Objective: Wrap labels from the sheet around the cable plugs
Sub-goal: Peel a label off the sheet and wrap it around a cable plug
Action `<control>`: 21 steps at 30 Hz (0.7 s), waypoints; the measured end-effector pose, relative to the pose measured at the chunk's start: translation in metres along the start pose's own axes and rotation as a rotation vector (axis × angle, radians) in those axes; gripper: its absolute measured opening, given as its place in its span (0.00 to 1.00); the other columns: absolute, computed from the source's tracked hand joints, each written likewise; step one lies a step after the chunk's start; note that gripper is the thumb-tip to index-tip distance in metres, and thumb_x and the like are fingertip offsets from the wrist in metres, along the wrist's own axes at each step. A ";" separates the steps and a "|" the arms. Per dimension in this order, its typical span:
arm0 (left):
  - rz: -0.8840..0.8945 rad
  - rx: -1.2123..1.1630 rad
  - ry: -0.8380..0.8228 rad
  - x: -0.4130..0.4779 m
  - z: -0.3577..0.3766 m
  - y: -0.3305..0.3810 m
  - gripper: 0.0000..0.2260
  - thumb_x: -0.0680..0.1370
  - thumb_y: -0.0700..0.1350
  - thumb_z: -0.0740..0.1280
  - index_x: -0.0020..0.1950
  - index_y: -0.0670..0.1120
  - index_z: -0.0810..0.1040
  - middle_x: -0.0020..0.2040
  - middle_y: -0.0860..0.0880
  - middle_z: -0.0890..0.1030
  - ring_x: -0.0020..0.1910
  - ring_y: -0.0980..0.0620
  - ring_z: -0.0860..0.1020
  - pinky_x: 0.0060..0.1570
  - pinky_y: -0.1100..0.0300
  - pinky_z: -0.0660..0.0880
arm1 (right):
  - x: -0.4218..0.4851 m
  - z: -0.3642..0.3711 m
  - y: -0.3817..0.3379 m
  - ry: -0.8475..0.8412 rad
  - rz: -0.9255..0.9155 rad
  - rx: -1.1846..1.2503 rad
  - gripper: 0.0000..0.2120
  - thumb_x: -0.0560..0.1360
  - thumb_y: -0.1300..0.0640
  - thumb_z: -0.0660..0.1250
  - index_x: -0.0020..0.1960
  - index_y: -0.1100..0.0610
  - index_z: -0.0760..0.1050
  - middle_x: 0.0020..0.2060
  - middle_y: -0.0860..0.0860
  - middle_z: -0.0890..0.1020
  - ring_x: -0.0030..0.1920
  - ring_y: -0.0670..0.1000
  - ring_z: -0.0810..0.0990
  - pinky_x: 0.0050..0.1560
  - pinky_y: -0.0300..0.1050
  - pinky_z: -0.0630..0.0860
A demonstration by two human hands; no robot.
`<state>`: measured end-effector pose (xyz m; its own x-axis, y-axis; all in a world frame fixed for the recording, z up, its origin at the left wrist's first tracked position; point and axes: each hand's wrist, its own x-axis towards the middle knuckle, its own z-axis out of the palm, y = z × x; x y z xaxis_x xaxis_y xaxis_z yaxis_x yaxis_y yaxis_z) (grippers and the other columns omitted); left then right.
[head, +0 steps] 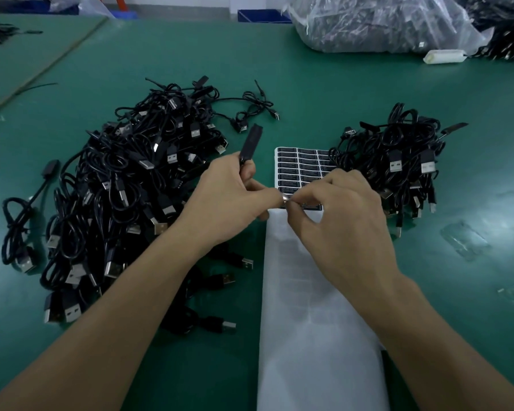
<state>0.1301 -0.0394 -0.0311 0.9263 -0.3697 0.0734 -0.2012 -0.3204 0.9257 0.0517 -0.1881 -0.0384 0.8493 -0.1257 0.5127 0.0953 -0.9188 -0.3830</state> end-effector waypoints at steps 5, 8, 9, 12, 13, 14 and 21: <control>0.011 -0.019 0.011 -0.001 0.001 0.003 0.21 0.69 0.59 0.70 0.37 0.51 0.60 0.25 0.58 0.64 0.25 0.56 0.62 0.28 0.60 0.64 | 0.002 -0.003 0.004 -0.024 0.117 0.181 0.02 0.73 0.58 0.74 0.41 0.52 0.83 0.37 0.48 0.80 0.41 0.47 0.76 0.44 0.38 0.67; -0.064 -0.130 -0.034 -0.001 0.002 0.006 0.13 0.74 0.60 0.60 0.34 0.56 0.62 0.26 0.58 0.63 0.26 0.56 0.60 0.29 0.57 0.59 | 0.008 -0.007 0.009 0.009 0.302 0.539 0.08 0.73 0.59 0.74 0.38 0.47 0.82 0.34 0.43 0.82 0.34 0.41 0.77 0.39 0.33 0.72; -0.061 -0.126 -0.050 -0.001 0.002 0.006 0.13 0.75 0.58 0.57 0.32 0.57 0.61 0.26 0.57 0.63 0.26 0.55 0.59 0.29 0.57 0.58 | 0.010 -0.009 0.008 0.028 0.370 0.726 0.09 0.74 0.60 0.74 0.38 0.48 0.83 0.32 0.44 0.82 0.32 0.41 0.76 0.36 0.34 0.73; 0.028 -0.090 -0.121 -0.004 0.004 0.007 0.13 0.79 0.52 0.55 0.35 0.54 0.64 0.27 0.57 0.65 0.26 0.57 0.61 0.27 0.63 0.60 | 0.014 -0.012 0.006 0.021 0.567 1.219 0.12 0.76 0.64 0.70 0.38 0.51 0.84 0.32 0.47 0.80 0.32 0.44 0.75 0.32 0.36 0.70; 0.056 -0.066 -0.142 -0.006 0.005 0.008 0.12 0.81 0.50 0.56 0.36 0.52 0.66 0.27 0.57 0.67 0.25 0.58 0.63 0.26 0.66 0.61 | 0.015 -0.012 0.005 0.009 0.618 1.312 0.13 0.76 0.64 0.70 0.37 0.51 0.84 0.32 0.48 0.80 0.32 0.45 0.75 0.31 0.36 0.71; 0.077 -0.040 -0.150 -0.006 0.006 0.008 0.13 0.82 0.47 0.57 0.37 0.51 0.68 0.27 0.56 0.70 0.24 0.59 0.65 0.25 0.68 0.63 | 0.015 -0.012 0.004 -0.003 0.661 1.373 0.14 0.77 0.64 0.69 0.36 0.51 0.84 0.33 0.48 0.80 0.32 0.45 0.75 0.31 0.35 0.71; 0.026 -0.198 -0.033 -0.007 0.011 0.009 0.09 0.81 0.39 0.66 0.42 0.46 0.82 0.32 0.52 0.81 0.31 0.55 0.79 0.30 0.64 0.75 | 0.015 -0.012 0.003 -0.033 0.784 1.456 0.06 0.76 0.61 0.70 0.41 0.54 0.82 0.35 0.49 0.82 0.35 0.46 0.80 0.35 0.36 0.76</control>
<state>0.1182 -0.0496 -0.0273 0.9098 -0.4054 0.0894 -0.1558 -0.1339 0.9787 0.0587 -0.1974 -0.0230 0.9305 -0.3347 -0.1488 0.0246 0.4624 -0.8863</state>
